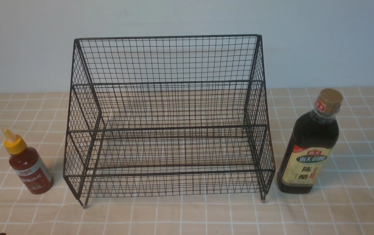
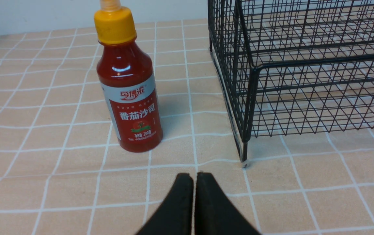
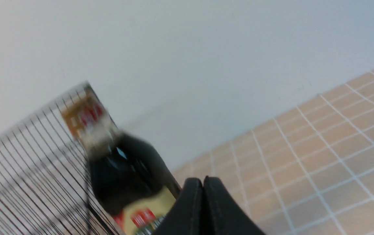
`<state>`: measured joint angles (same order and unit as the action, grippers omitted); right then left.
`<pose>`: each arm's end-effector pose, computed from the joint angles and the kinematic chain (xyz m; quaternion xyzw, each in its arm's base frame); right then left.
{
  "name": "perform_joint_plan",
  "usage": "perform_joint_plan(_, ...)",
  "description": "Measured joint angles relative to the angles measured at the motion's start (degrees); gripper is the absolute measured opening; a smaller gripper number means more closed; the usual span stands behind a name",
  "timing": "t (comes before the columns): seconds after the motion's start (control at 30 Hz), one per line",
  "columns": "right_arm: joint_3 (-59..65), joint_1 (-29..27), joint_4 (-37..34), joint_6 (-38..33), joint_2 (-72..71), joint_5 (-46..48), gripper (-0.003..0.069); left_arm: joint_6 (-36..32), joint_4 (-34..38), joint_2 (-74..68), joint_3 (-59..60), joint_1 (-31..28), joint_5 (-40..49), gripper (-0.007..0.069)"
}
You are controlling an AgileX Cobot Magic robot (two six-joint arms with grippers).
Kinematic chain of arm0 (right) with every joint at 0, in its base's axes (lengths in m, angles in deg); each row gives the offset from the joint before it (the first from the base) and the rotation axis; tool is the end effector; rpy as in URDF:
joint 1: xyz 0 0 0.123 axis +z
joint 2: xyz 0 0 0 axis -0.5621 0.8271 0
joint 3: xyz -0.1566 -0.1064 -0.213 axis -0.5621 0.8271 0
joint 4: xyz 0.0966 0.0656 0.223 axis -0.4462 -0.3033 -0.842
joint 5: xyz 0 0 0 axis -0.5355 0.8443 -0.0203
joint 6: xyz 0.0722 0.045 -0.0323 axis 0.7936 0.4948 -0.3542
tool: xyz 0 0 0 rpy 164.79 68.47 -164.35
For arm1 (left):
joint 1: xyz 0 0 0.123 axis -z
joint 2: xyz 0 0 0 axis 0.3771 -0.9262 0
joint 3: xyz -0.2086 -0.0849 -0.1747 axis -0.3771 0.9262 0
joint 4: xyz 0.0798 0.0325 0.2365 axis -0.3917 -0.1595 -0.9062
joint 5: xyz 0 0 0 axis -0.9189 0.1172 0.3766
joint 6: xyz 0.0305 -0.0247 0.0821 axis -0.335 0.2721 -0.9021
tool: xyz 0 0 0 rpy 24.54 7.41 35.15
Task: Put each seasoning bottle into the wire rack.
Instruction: Use the right arm to grab the condiment bottle closest to it
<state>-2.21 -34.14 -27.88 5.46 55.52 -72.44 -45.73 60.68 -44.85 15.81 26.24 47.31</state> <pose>0.0567 0.0040 0.1963 0.2191 0.6792 0.2441 0.6565 0.0521 -0.0023 0.1708 0.0329 0.8075 -0.0088 0.5889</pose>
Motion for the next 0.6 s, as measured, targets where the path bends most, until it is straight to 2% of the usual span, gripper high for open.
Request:
perform_joint_plan(0.03,0.0,0.0,-0.66,0.31,0.0,-0.68,-0.0015,0.0,0.0,0.0,0.0,0.0,0.0,-0.0007)
perform_joint_plan(0.13,0.0,0.0,-8.47,1.35,0.0,-4.43,-0.0015,0.0,0.0,0.0,0.0,0.0,0.0,-0.0007)
perform_joint_plan(0.4,-0.51,0.0,-15.38,4.29,-0.01,-8.62,-0.0015,0.0,0.0,0.0,0.0,0.0,0.0,-0.0007)
perform_joint_plan(0.47,-2.96,0.07,-14.91,3.82,-0.01,-6.74,-0.0015,0.0,0.0,0.0,0.0,0.0,0.0,-0.0007)
perform_joint_plan(0.6,-14.85,0.76,-8.69,-2.16,0.93,1.64,-0.0015,0.0,0.0,0.0,0.0,0.0,0.0,-0.0007)
